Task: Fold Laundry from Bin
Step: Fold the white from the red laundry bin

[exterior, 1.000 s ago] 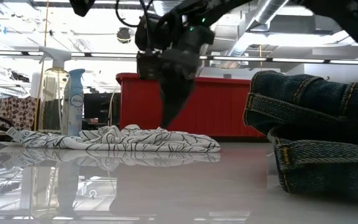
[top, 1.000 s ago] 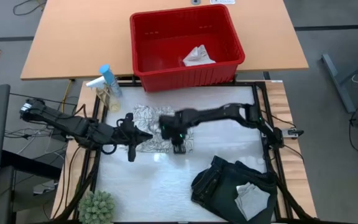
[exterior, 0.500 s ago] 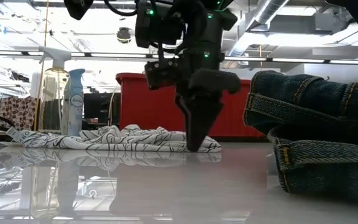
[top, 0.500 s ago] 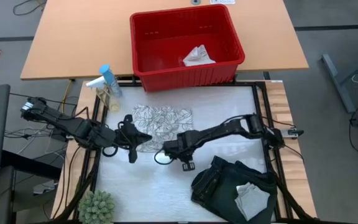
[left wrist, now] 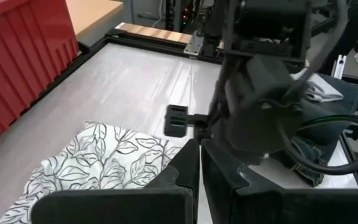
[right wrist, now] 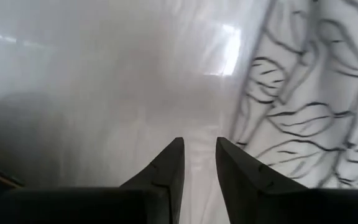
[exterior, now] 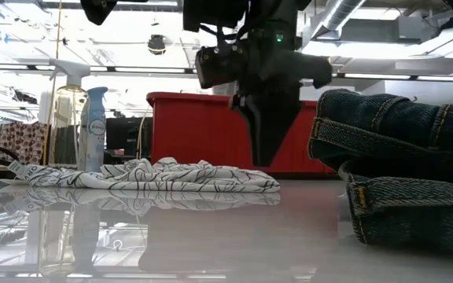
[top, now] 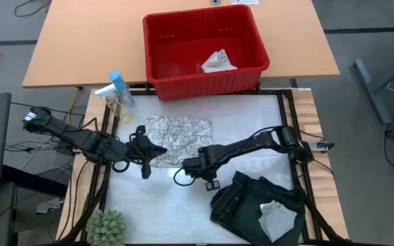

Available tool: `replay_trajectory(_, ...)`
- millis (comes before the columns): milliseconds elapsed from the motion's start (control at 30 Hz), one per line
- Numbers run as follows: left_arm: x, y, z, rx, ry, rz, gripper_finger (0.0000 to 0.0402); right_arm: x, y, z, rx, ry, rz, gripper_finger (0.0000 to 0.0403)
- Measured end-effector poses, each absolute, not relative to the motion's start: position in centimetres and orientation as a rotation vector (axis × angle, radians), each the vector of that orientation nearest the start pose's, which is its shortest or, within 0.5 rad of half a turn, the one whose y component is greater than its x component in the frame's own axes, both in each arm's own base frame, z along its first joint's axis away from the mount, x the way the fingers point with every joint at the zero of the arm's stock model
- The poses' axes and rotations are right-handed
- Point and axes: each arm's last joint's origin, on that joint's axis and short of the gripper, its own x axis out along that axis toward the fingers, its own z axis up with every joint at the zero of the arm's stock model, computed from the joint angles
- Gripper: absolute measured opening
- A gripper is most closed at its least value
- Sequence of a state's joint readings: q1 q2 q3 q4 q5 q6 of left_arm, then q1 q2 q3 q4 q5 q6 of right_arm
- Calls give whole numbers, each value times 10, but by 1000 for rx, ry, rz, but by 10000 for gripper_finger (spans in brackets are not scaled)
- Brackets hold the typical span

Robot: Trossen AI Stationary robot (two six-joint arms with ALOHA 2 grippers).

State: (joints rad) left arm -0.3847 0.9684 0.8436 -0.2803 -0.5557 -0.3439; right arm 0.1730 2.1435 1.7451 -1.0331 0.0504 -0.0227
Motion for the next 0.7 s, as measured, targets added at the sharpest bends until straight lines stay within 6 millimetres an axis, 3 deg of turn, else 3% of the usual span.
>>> replay_trajectory(167,199,-66,326,-162,219,159,6,421,58,193,-138,1423,93,124)
replay_trajectory(300,197,-68,347,-123,51,76,6,426,51,201,-128,1353,258,121)
replay_trajectory(700,179,-58,375,-171,-162,168,6,443,31,238,-213,1114,380,116)
